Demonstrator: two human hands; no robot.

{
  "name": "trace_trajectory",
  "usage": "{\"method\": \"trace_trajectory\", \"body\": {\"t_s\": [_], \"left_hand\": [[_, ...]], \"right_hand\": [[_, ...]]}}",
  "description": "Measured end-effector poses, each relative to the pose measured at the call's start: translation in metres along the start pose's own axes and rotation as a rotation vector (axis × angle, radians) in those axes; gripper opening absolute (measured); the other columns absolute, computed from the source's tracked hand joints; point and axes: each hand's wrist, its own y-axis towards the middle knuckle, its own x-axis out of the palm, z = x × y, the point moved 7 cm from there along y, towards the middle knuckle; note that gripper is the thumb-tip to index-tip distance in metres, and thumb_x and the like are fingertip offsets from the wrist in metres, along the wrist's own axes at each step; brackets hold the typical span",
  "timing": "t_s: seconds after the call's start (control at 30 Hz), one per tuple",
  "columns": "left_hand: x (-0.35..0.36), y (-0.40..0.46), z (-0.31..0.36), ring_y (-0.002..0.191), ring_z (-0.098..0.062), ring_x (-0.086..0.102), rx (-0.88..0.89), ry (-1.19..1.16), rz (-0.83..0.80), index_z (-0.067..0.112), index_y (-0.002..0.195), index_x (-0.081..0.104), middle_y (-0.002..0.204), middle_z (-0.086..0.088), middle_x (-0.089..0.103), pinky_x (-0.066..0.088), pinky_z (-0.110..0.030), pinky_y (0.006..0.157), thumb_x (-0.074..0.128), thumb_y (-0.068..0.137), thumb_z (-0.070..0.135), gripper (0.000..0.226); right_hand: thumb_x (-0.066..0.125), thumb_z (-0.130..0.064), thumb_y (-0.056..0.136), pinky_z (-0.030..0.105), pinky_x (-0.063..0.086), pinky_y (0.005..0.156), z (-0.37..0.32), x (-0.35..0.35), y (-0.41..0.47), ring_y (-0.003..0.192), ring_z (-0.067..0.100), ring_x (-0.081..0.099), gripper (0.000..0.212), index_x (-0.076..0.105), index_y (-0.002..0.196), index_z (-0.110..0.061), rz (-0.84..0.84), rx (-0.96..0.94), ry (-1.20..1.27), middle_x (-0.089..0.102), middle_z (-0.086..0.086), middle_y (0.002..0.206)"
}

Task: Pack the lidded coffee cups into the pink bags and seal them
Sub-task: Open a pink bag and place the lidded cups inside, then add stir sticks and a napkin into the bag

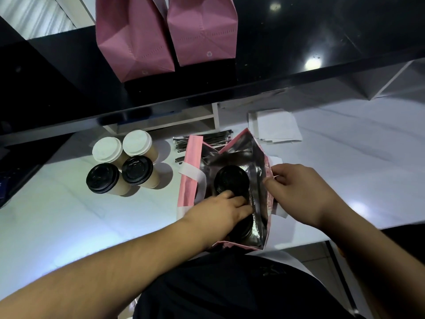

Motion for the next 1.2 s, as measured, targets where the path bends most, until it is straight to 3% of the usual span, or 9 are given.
{"method": "trace_trajectory", "body": {"t_s": [0.13,0.27,0.4,0.53,0.67,0.73,0.8,1.0,1.2], "left_hand": [[0.0,0.001,0.001,0.117,-0.024,0.046,0.041,0.039,0.029,0.025,0.147,0.04,0.134,0.002,0.05,0.055,-0.042,0.087,0.054,0.097,0.011,0.054],[-0.009,0.001,0.008,0.118,-0.025,0.052,0.082,0.134,0.097,0.025,0.146,0.044,0.136,0.001,0.053,0.043,-0.032,0.076,0.051,0.099,0.014,0.048],[-0.047,0.0,0.011,0.115,-0.023,0.054,0.12,0.161,0.127,0.023,0.136,0.055,0.13,0.002,0.057,0.047,-0.04,0.092,0.061,0.093,0.04,0.046],[-0.136,-0.019,-0.022,0.095,-0.018,0.056,0.086,-0.049,0.615,0.025,0.106,0.067,0.1,0.007,0.063,0.046,-0.037,0.083,0.056,0.097,0.047,0.027],[-0.158,-0.04,-0.122,0.081,-0.006,0.055,-0.333,-0.417,0.916,0.029,0.092,0.062,0.086,0.013,0.061,0.045,-0.027,0.072,0.053,0.101,0.034,0.013],[-0.126,-0.036,-0.177,0.079,-0.003,0.06,-0.614,-0.591,0.834,0.031,0.092,0.063,0.085,0.016,0.066,0.05,-0.028,0.07,0.056,0.099,0.033,0.011],[-0.088,-0.023,-0.212,0.083,-0.012,0.066,-0.728,-0.533,0.613,0.03,0.094,0.068,0.088,0.013,0.072,0.054,-0.033,0.075,0.06,0.097,0.027,0.01],[0.005,0.024,-0.248,0.095,-0.024,0.071,-0.773,-0.36,0.14,0.03,0.108,0.075,0.111,0.001,0.075,0.049,-0.026,0.076,0.062,0.092,0.016,0.025],[0.035,0.059,-0.25,0.11,-0.03,0.067,-0.63,-0.22,0.115,0.019,0.116,0.074,0.118,-0.009,0.07,0.055,-0.038,0.093,0.061,0.09,0.004,0.032]], "right_hand": [[0.054,-0.024,0.091,0.033,0.032,0.05,0.003,0.002,0.004,0.05,0.017,0.039,0.029,0.051,0.067,-0.008,0.048,0.05,-0.034,0.05,-0.001,0.047],[0.05,-0.031,0.098,0.031,0.032,0.05,-0.004,0.006,0.005,0.05,0.015,0.05,0.04,0.047,0.059,-0.02,0.101,0.04,-0.071,0.056,-0.001,0.048],[0.042,-0.029,0.102,0.034,0.035,0.051,-0.005,0.003,0.008,0.056,0.022,0.053,0.042,0.046,0.062,-0.016,0.171,0.026,-0.114,0.056,0.001,0.056],[0.041,-0.034,0.103,0.036,0.04,0.053,0.005,-0.003,0.012,0.062,0.024,0.055,0.042,0.049,0.066,-0.015,0.202,0.051,-0.149,0.058,0.002,0.06],[0.046,-0.029,0.1,0.036,0.029,0.049,0.015,-0.01,0.012,0.052,0.024,0.042,0.042,0.037,0.062,-0.012,0.264,0.048,-0.145,0.045,0.005,0.05],[0.049,-0.027,0.099,0.036,0.026,0.049,0.016,-0.014,0.011,0.05,0.023,0.035,0.042,0.035,0.061,-0.013,0.292,0.034,-0.152,0.041,0.005,0.048],[0.05,-0.028,0.099,0.036,0.029,0.049,0.019,-0.016,0.011,0.05,0.023,0.037,0.041,0.04,0.062,-0.013,0.281,0.06,-0.167,0.046,0.006,0.05],[0.047,-0.035,0.1,0.036,0.036,0.05,0.018,-0.015,0.014,0.055,0.027,0.053,0.042,0.053,0.066,-0.011,0.225,0.123,-0.164,0.057,0.006,0.054],[0.048,-0.038,0.097,0.037,0.034,0.048,0.011,-0.015,0.013,0.055,0.024,0.049,0.042,0.049,0.064,-0.012,0.242,0.113,-0.176,0.054,0.005,0.054]]}}
